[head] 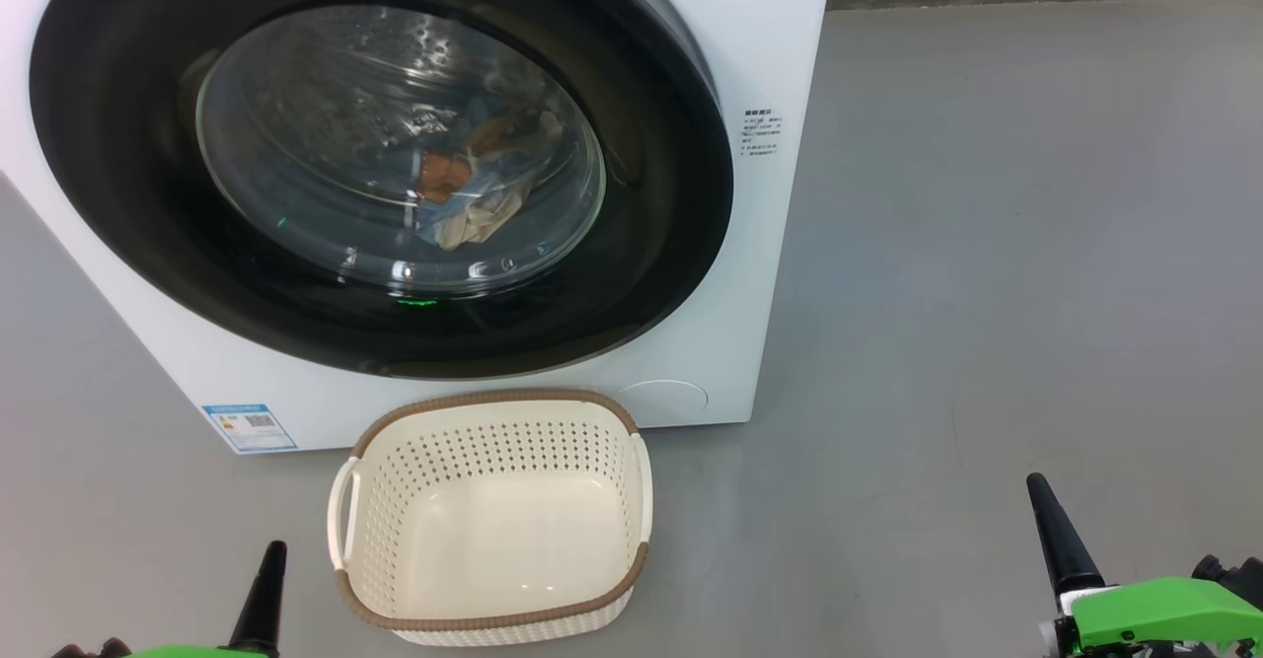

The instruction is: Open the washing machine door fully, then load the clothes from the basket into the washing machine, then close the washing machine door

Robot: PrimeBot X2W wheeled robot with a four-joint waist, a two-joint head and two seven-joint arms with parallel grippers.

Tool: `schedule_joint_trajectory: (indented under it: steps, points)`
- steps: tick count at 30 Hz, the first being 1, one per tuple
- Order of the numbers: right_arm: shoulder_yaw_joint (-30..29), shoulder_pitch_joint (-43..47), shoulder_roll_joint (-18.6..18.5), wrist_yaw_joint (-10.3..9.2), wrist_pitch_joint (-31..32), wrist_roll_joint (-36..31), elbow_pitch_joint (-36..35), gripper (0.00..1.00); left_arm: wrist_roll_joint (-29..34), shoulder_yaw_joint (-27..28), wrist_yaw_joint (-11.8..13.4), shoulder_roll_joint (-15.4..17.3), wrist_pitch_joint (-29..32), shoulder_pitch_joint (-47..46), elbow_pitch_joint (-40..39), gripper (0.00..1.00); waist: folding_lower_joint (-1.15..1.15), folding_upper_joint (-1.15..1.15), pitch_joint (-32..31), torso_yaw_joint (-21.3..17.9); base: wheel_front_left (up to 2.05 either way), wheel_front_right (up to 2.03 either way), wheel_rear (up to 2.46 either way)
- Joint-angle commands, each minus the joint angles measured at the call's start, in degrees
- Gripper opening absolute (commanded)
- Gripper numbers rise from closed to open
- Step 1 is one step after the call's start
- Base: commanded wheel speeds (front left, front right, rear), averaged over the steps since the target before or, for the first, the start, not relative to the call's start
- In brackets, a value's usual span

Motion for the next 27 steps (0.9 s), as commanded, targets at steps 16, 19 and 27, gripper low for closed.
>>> schedule_joint_trajectory:
  steps: [16,19,27]
  points:
    - [0.29,-2.2,0.45,-0.03,3.13,11.8,-3.42,0.0,-10.49,2.15,-0.16,0.54,3.09,-3.84,-2.14,0.0,0.0,0.0,-0.59,0.54,0.0,0.0,0.0]
    - [0.24,-2.24,0.57,-0.04,3.63,13.69,-3.71,0.0,-12.19,2.25,-0.16,0.53,3.59,-4.05,-2.2,0.0,0.0,0.0,-0.69,0.64,0.0,0.0,0.0]
    - [0.12,-2.34,0.85,-0.06,4.82,18.1,-4.39,0.0,-16.14,2.47,-0.16,0.5,4.76,-4.54,-2.36,0.0,0.0,0.0,-0.93,0.86,0.0,0.0,0.0]
